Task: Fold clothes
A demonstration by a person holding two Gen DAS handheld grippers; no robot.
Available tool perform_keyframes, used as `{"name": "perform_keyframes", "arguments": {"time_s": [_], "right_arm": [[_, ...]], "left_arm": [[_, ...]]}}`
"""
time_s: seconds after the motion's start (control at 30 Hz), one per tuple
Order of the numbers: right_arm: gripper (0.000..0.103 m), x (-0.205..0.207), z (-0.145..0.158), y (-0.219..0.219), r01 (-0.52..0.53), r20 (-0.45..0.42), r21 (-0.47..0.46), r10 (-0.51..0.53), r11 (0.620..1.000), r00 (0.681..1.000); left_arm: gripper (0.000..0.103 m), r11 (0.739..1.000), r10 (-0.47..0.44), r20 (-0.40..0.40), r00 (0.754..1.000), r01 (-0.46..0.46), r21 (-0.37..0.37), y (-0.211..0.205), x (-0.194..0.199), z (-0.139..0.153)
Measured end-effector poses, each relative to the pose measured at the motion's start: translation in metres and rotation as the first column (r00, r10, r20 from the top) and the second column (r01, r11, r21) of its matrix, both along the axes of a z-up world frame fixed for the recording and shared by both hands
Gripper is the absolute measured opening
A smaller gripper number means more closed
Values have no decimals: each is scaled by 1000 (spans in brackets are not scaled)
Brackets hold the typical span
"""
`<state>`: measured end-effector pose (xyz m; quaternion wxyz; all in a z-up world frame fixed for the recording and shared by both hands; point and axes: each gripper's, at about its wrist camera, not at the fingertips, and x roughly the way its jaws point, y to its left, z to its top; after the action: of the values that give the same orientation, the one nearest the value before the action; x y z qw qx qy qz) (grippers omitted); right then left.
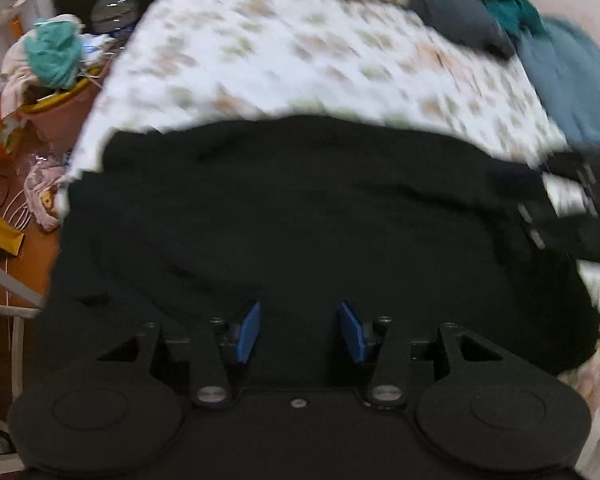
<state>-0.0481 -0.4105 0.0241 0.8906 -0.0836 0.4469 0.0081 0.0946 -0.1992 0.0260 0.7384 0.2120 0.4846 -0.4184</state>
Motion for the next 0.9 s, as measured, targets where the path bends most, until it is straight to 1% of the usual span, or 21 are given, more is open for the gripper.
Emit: {"name": "perform_keyframes", "arguments": {"time_s": [0.03,0.07,0.1,0.13,0.17,0.23,0.33,0.4,0.43,0.5,0.53,0.57,0.63,0.67,0.7,0.77,0.83,0.87,0.9], "right_arm": [[24,7,-4,2,-27,-13,-13,27,1000,1000],[14,11,-7,2,-48,-20,-18,47,999,999],[9,17,-12,1,-64,-27,-29,63,998,998],[8,21,-14,0,-60,-30,-37,59,997,998],[3,23,-13,-5,-39,-25,-20,39,999,999],[3,28,-8,-22,39,6,22,-39,999,999],[3,35,-10,-33,67,15,-9,-67,998,998],[4,38,-14,-35,69,0,23,-70,997,998],[6,38,-15,-34,70,2,11,-70,997,998],[22,34,-12,-34,83,30,-15,-82,996,996],[26,31,-7,-36,98,44,-7,-97,995,994],[31,26,-1,-40,124,58,-9,-123,992,991],[34,9,18,-54,202,94,-27,-198,979,976],[42,2,23,-58,222,99,-30,-218,975,971],[47,-4,26,-61,236,91,-26,-233,971,968],[47,-25,32,-66,271,51,18,-272,962,961],[47,-52,31,-65,326,7,123,-329,937,944],[46,-64,26,-60,345,-17,171,-347,923,938],[46,-73,20,-55,354,-43,198,-353,914,935]], "left_arm": [[45,1000,9,6,1000,-9,-1,0,-1,-4],[45,1000,22,7,1000,-22,-3,0,-1,-7],[45,999,42,-1,999,-42,-4,1,2,-11],[45,998,66,-2,998,-66,-2,1,5,-14],[45,996,87,6,996,-87,2,1,8,-15],[45,994,108,31,994,-109,18,2,13,-15],[45,990,135,43,990,-137,30,4,16,-15],[45,988,150,51,987,-152,34,5,17,-14],[45,986,162,52,985,-164,33,5,17,-12],[45,982,183,53,982,-185,31,5,18,-9],[46,981,195,44,980,-196,15,6,18,-5],[48,976,217,27,976,-216,-22,7,21,3],[53,970,233,17,972,-231,-71,6,26,10],[54,969,234,17,972,-232,-81,5,28,11],[55,967,242,20,970,-239,-92,1,33,11],[55,964,252,27,967,-249,-95,-7,40,9],[55,970,225,41,973,-220,-107,-18,46,5],[55,974,207,55,977,-200,-106,-25,49,0],[55,979,190,74,979,-183,-91,-31,53,-6]]}}
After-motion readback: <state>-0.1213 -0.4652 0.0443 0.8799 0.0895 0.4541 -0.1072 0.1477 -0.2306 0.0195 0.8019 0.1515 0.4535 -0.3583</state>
